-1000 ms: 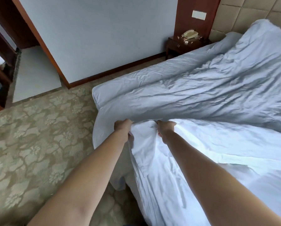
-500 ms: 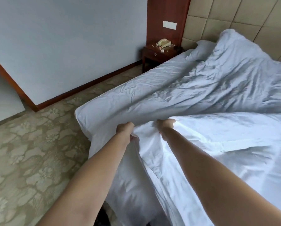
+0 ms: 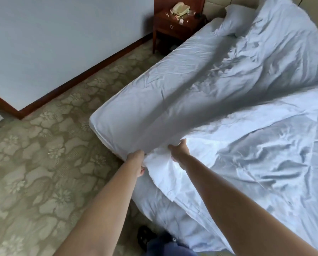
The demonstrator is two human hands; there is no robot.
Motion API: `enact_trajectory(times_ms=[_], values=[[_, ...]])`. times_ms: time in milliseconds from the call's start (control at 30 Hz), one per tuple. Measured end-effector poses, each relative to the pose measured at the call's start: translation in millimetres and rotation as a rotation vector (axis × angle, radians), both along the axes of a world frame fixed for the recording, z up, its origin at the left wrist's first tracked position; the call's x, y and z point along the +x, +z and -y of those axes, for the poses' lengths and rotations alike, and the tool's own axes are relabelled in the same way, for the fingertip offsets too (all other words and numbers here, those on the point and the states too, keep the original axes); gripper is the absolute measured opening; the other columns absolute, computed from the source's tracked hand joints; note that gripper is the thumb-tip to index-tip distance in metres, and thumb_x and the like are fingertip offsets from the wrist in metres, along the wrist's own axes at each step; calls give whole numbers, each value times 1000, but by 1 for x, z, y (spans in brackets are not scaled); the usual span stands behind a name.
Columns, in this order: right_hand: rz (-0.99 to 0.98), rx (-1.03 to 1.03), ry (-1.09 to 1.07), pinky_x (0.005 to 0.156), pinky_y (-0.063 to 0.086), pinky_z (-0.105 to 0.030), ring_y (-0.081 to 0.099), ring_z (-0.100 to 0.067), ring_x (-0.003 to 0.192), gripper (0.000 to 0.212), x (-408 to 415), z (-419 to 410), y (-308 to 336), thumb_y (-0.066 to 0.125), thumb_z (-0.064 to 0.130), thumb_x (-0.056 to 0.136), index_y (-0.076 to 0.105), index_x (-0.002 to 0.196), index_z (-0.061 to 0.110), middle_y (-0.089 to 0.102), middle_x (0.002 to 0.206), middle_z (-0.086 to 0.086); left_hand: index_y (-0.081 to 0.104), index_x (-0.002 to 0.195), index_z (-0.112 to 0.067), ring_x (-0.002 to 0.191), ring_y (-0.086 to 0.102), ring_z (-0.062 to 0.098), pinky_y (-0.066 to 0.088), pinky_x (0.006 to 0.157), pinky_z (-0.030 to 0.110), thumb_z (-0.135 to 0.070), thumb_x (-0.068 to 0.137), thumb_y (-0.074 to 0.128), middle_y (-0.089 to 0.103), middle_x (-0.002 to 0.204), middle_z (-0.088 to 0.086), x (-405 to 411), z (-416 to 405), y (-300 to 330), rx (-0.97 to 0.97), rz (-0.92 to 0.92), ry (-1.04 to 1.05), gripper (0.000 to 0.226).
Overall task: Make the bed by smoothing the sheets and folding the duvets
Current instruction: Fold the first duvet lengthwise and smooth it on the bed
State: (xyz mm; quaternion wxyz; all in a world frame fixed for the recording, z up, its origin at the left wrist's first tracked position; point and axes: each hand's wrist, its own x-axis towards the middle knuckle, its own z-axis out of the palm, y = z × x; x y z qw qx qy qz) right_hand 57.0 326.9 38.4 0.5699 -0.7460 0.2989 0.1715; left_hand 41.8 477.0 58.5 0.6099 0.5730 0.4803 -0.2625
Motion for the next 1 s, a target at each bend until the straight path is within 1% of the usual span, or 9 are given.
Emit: enact_trajectory(times_ms=[67,233,400,500,600,700,800,900,1000], values=[[-39,-9,19,67,43,-30,50,-18,68,36,2,9,-10,62,26,86,36,112,25,54,83,1,60,111,-10,101,60,27,46,70,34,-17,90,50,64,112,10,10,1,-5,10,-29,-74,25],[-90,-49,106,97,44,-35,46,-16,95,77,9,17,-16,57,45,88,18,152,27,47,109,3,61,101,-10,87,60,23,49,78,33,-18,92,42,65,99,9,26,9,8,57,-9,-305,23],[-116,21,102,69,48,-27,55,-21,91,57,8,33,12,47,42,96,29,148,25,57,117,-6,55,77,-9,77,57,26,49,92,36,-14,83,41,61,81,10,35,43,36,112,-25,-699,15],[-119,62,110,75,45,-29,52,-15,76,47,4,47,22,41,39,100,38,144,24,53,109,-3,55,82,-11,84,53,28,45,93,35,-18,81,42,59,93,10,39,56,42,165,-102,-946,15],[-129,48,160,80,42,-31,52,-18,83,41,5,53,24,36,40,101,44,138,25,51,113,-3,55,84,-13,82,51,24,41,95,36,-27,77,45,57,93,5,49,57,38,122,-138,-1026,19],[-139,41,144,81,41,-33,50,-20,91,38,6,48,18,33,36,102,51,130,19,55,124,-10,58,107,-16,112,51,25,41,100,36,-46,73,72,56,112,0,59,48,21,90,-135,-1093,47],[-153,7,101,72,41,-28,51,-18,82,35,5,37,13,32,22,102,52,129,16,53,106,-7,53,125,-10,119,51,27,49,88,33,-33,66,80,52,126,5,65,39,4,380,-19,-1366,69],[-128,-86,117,57,38,-18,54,-15,76,46,1,29,6,33,5,95,51,133,21,57,107,-4,63,111,-4,95,66,28,58,75,31,-26,70,69,65,110,12,71,31,0,620,196,-1429,47],[-141,-313,247,79,47,-20,57,-23,110,58,-15,16,-4,36,-1,87,41,141,20,56,130,-9,64,97,-5,80,69,28,56,60,27,-26,81,59,69,97,14,75,20,0,549,371,-1327,27]])
